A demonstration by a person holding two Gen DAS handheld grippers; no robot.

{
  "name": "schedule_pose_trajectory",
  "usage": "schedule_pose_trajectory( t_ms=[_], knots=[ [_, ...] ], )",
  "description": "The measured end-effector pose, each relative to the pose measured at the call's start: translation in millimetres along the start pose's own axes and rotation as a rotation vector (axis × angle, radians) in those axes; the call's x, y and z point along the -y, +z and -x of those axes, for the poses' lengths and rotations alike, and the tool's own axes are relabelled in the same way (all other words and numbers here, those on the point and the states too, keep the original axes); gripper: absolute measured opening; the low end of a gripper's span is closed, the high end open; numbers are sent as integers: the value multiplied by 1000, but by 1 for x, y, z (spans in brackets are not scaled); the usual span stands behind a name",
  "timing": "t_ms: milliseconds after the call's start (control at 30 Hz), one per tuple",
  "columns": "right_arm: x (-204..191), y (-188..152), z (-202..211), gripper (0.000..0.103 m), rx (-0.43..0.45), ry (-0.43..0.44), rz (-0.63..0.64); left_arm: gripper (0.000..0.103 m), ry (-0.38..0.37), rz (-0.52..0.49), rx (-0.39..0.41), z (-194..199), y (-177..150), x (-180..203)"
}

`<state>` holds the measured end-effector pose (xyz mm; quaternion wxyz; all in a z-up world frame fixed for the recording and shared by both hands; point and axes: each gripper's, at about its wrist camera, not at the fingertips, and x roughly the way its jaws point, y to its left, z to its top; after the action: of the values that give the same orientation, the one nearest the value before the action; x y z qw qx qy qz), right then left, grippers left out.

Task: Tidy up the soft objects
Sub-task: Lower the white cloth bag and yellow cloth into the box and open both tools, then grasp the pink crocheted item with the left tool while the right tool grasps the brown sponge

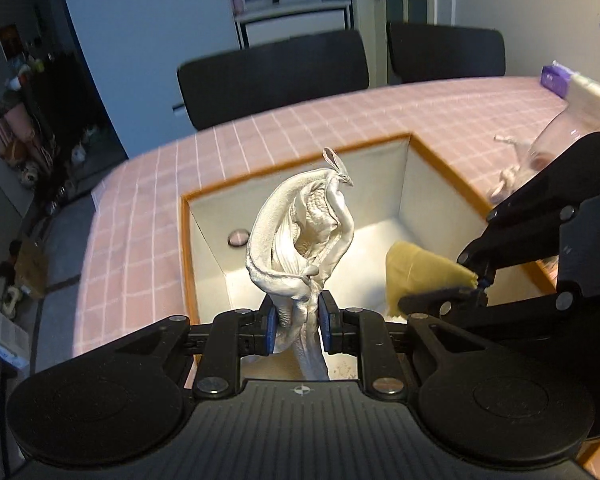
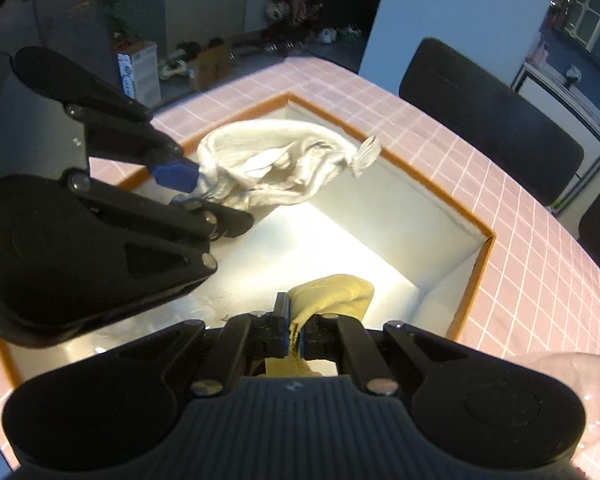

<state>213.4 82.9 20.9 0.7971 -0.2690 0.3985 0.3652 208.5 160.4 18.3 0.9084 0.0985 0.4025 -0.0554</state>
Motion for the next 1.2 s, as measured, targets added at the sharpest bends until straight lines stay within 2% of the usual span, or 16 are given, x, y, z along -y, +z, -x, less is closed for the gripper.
schedule_pose_trajectory(
  t_ms=[33, 100, 167, 300, 367, 433, 500, 633, 700, 933, 1200],
  knots=[
    [-1, 0, -3, 3, -9, -4, 0, 26, -5, 4, -14, -3, -2, -1],
    [-1, -1, -8, 3, -20, -13, -3, 38, -13, 4, -37, -9, -5, -2],
    [-2, 1, -14, 6, -33, -24, -6, 41, -9, -14, -46, -13, -9, -3],
    [0, 0, -19, 8, -51, -29, -11, 58, 9, -32, -49, -17, -10, -1],
    [2, 3, -21, 20, -49, -26, -14, 63, 16, -36, -48, -18, -9, -5],
    [3, 4, -21, 28, -39, -33, -13, 66, 19, -28, -44, -16, -7, -8],
    [2, 4, -18, 29, -33, -33, -7, 72, 19, -14, -41, -13, -5, -11],
    [0, 2, -5, 36, -15, -37, 8, 77, 14, -6, -29, -3, -4, -13],
    [-2, 0, 2, 37, -2, -48, 22, 82, 17, -2, -19, 3, -2, -13],
    [-3, -9, 31, 37, 32, -50, 47, 78, 12, 27, 9, 17, 5, -7],
    [1, -34, 89, 38, 103, -1, 72, 75, 30, -53, 37, 55, -2, 22]
  ],
)
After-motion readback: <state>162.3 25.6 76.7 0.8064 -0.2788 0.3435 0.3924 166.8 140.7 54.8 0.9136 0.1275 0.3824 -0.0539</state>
